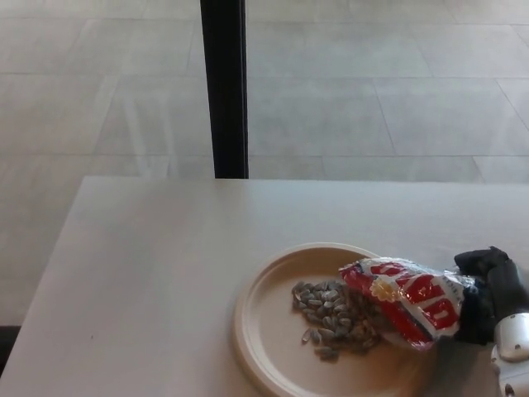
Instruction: The robot uses its right hand to pick up a bag of sunflower seeds kept in the middle of the desk and tilts it over a plate kept next to it to pour out a few seeds and then puts the bag of seeds back on the desk
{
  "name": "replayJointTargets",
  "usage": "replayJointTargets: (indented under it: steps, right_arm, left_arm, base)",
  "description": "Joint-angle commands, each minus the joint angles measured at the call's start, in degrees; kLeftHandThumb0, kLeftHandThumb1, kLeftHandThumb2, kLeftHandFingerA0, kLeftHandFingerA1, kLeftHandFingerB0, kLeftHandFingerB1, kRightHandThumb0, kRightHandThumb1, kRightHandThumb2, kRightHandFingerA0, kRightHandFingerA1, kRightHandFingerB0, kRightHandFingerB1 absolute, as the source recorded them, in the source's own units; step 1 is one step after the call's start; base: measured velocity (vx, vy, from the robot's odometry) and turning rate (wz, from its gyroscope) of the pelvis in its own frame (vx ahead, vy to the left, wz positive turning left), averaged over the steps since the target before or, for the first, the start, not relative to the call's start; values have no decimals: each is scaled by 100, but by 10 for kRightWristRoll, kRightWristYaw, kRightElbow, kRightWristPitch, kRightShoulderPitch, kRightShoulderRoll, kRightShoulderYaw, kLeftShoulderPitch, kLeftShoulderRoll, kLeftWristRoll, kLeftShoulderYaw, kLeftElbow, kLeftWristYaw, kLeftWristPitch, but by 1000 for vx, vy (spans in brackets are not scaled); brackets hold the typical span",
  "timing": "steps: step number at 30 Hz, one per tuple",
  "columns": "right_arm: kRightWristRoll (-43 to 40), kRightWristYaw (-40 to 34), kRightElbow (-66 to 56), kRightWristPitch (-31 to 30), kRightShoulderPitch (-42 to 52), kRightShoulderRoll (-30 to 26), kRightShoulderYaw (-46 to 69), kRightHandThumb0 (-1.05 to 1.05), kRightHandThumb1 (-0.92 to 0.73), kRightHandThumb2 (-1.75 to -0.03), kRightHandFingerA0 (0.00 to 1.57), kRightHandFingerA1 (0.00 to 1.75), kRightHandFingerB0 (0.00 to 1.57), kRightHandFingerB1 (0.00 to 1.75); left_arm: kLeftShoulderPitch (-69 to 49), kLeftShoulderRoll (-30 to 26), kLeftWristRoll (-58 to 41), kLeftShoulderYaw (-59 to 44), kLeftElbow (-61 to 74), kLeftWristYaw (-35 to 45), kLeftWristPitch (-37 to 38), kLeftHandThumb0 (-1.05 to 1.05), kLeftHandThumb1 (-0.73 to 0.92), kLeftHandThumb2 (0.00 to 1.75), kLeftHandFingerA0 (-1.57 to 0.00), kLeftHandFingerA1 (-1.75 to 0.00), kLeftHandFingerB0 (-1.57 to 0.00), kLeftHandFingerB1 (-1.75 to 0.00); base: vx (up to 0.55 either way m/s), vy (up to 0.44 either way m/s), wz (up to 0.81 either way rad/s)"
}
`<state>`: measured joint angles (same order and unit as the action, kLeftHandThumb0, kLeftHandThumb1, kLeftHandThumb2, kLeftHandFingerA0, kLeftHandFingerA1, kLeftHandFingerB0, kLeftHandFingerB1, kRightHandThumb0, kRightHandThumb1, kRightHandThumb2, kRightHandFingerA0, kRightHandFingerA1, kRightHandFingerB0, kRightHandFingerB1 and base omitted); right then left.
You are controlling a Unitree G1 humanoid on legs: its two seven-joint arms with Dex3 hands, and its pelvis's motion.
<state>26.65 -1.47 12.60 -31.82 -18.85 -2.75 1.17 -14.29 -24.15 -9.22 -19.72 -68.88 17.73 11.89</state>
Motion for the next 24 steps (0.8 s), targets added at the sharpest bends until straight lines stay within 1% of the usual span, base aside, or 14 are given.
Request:
replayJointTargets:
  steps: [1,2,3,10,11,12,14,16,19,20,21,22,23,24]
  right_arm:
    - [-60,146,-26,17,42,-56,-45,-67,-49,-67,0,0,4,16]
    - [-57,150,-37,14,51,-63,-50,-74,-44,-63,0,0,3,5]
    - [-52,152,-40,14,54,-71,-56,-74,-43,-61,0,0,0,3]
    - [-43,168,-59,-9,66,-119,-78,-68,-34,-59,0,0,0,0]
    - [-49,175,-64,-6,69,-128,-76,-74,-47,-73,0,24,0,2]
    - [-55,187,-73,0,75,-144,-74,-66,-33,-58,0,0,0,0]
    - [-60,191,-78,1,78,-152,-76,-66,-33,-58,0,0,0,0]
    - [-62,217,-103,20,97,-192,-77,-70,-45,-77,0,30,0,7]
    - [-62,229,-115,29,106,-220,-84,-72,-43,-79,0,34,0,11]
    - [-69,242,-129,33,114,-237,-78,-81,-37,-63,0,0,0,0]
    - [-75,253,-141,36,122,-253,-72,-81,-37,-63,0,0,0,0]
    - [-76,256,-151,39,129,-265,-67,-82,-36,-64,0,0,0,0]
    - [-82,258,-163,45,139,-276,-58,-81,-33,-63,0,0,0,0]
    - [-90,258,-173,55,149,-283,-47,-73,-45,-82,0,32,0,8]
  left_arm:
    - [-5,0,0,-4,-4,-13,18,-35,59,118,-17,-62,-11,-56]
    - [-4,1,-3,-6,-4,-16,11,-64,79,77,-24,-69,-22,-56]
    - [-6,1,-8,-10,-1,-10,10,-35,59,118,-18,-62,-11,-56]
    - [-1,4,-9,-13,-8,-10,7,-35,60,118,-16,-62,-10,-56]
    - [1,6,-16,-19,-8,-6,3,-35,61,119,-16,-61,-10,-56]
    - [-3,7,-16,-20,-3,-4,7,-36,59,118,-16,-62,-11,-56]
    - [-5,8,-15,-22,-2,-3,9,-36,59,118,-16,-62,-11,-56]
    - [-11,9,-13,-22,6,-7,10,-34,63,120,-18,-63,-12,-57]
    - [-16,10,-15,-25,10,-1,16,-34,62,119,-17,-62,-11,-57]
    - [-13,9,-16,-26,9,-2,11,-34,63,120,-17,-62,-11,-56]
    - [-13,8,-12,-23,8,-4,12,-34,62,119,-17,-62,-11,-56]
    - [-10,7,-8,-21,3,-8,11,-61,81,77,-23,-69,-21,-56]
    - [-8,6,-4,-18,1,-11,10,-59,81,77,-24,-69,-22,-56]
    - [-7,5,-2,-16,-1,-15,8,-59,81,77,-23,-69,-21,-56]
  base:
    - [0,0,0]
    - [0,0,0]
    - [0,0,0]
    - [0,0,0]
    - [0,0,0]
    - [0,0,0]
    - [0,0,0]
    - [0,0,0]
    - [0,0,0]
    - [0,0,0]
    - [0,0,0]
    - [0,0,0]
    - [0,0,0]
    - [0,0,0]
